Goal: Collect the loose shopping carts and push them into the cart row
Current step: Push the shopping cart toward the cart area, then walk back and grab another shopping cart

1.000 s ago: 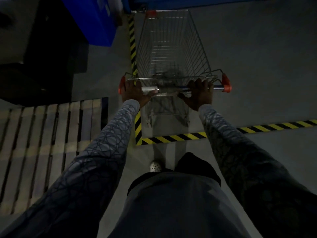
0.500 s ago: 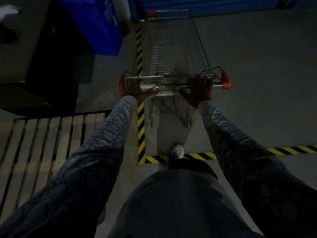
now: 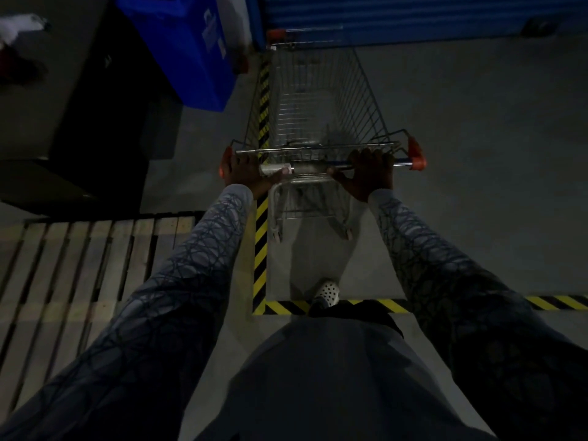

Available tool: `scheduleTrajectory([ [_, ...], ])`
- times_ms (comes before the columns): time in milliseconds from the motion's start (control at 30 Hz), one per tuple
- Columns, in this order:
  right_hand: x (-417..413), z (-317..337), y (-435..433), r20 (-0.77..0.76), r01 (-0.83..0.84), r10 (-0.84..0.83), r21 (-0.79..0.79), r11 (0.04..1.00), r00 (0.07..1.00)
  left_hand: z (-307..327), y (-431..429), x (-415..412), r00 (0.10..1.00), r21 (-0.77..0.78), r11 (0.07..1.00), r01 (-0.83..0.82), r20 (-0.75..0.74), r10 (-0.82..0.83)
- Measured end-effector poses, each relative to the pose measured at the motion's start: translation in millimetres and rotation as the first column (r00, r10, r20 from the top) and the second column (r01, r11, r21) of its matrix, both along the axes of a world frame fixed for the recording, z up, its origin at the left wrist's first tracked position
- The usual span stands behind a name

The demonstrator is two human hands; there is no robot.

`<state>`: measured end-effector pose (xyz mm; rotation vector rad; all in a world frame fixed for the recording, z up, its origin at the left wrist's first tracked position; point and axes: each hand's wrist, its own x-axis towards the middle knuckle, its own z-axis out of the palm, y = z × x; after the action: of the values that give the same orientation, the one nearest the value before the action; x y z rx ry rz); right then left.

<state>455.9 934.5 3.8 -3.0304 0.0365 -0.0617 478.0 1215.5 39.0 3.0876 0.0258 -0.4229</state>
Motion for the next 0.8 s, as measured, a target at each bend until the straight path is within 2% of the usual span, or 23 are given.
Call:
scheduleTrajectory([
  [133, -22.1, -1.3, 4.6, -0.015, 0.035, -0.035, 0.019, 0.999, 0.999, -7.8, 2.4, -19.7, 0.998, -0.039, 0.999, 0.03, 0.062, -0.028],
  [200, -44.9, -5.8, 9.0, 0.041, 0.094, -0.098, 0.083, 0.992, 0.994, -19.7, 6.3, -37.9, 0.975, -0.092, 0.994, 0.063, 0.218, -0.042],
  [267, -82.1, -15.1, 12.8, 0.157, 0.131, -0.157, 0.164, 0.978, 0.975, -32.4, 11.3, -64.2, 0.898, -0.118, 0.975, 0.189, 0.422, -0.123],
  [333, -136.1, -34.1, 18.2, 0.199, 0.154, -0.19, 0.182, 0.971, 0.961, -47.6, 10.0, -97.2, 0.835, -0.179, 0.946, 0.27, 0.533, -0.138],
  [400, -202.2, -62.4, 24.1, 0.116, 0.194, -0.209, 0.134, 0.972, 0.971, -60.7, 0.1, -135.2, 0.875, -0.247, 0.922, 0.297, 0.457, -0.16],
  [467, -271.4, -88.3, 28.7, -0.082, 0.292, -0.282, 0.148, 0.945, 0.956, -74.1, -15.2, -174.3, 0.93, -0.268, 0.915, 0.302, 0.295, -0.221],
  [567, -366.8, -104.5, 29.8, -0.299, 0.487, -0.422, 0.188, 0.853, 0.856, -86.0, -47.9, -229.5, 0.939, -0.345, 0.874, 0.343, 0.148, -0.31],
  [633, -419.4, -101.6, 20.9, -0.328, 0.601, -0.525, 0.196, 0.775, 0.785, -88.8, -75.8, -262.3, 0.913, -0.396, 0.825, 0.403, 0.109, -0.394],
  [700, -465.5, -93.7, 3.2, -0.317, 0.705, -0.638, 0.182, 0.685, 0.702, -87.7, -110.5, -292.0, 0.848, -0.41, 0.754, 0.514, 0.112, -0.517],
  [800, -535.9, -77.4, -28.3, -0.255, 0.845, -0.808, 0.232, 0.482, 0.531, -81.9, -170.2, -341.5, 0.734, -0.439, 0.621, 0.65, 0.15, -0.662],
])
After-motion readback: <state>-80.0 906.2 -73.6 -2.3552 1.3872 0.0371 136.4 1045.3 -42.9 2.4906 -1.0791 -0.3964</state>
